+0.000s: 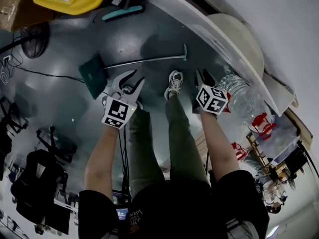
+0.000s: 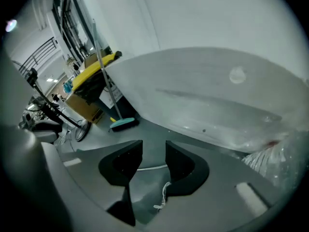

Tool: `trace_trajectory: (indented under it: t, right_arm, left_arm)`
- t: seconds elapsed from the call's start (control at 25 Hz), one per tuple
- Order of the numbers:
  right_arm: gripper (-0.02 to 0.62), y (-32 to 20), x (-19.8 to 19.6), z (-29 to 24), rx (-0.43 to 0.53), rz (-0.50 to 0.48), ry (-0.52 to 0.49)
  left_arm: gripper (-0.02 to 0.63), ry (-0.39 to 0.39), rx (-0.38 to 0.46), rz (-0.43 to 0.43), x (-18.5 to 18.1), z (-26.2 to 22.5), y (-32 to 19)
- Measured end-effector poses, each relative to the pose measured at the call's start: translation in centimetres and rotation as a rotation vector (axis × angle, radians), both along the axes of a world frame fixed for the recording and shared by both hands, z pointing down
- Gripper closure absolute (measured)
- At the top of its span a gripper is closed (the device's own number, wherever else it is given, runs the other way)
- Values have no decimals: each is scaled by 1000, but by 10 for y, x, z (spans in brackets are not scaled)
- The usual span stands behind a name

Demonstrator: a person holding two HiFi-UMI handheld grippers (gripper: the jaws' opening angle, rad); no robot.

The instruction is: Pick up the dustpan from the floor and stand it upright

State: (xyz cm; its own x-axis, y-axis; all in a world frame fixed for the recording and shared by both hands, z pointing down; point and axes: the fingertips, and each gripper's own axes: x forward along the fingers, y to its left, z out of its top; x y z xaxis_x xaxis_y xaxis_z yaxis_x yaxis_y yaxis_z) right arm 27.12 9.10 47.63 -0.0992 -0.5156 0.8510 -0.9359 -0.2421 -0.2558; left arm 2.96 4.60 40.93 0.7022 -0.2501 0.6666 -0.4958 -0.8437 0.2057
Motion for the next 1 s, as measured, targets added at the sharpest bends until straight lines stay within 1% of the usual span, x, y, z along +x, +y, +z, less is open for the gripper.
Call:
trace_trajectory:
  t: [0.12,0.2,0.36,0.52,0.68,0.8,0.92,1.0]
  right_arm:
    - [453,13,11,49,-53,59,1]
    - [453,21,19,80,-89,60,21]
    - [453,33,25,142,-163,-21,71]
    - [453,44,22,199,-231,-99,83]
    - [453,38,17,248,-233,-97,53]
    - [453,31,15,283,-226,-67,25]
    - [453,27,15,319,-237,-56,26]
    - [453,24,16,339,-245,-66,37]
  left_arm:
    - [463,-21,-38,4,-2,52,14]
    - [463,-36,-64,7,-6,85,24]
    - [463,-74,-110,-2,-22,148,40]
    - [463,-112,-167,-30,-40,202,60]
    - [463,-107,-155,-47,-48,241,66]
    - [463,-121,-172,-73,-56,275,72]
    - [463,-138,-182,-90,-61,306,74]
    - [463,-145,-183,-73,-61,324,73]
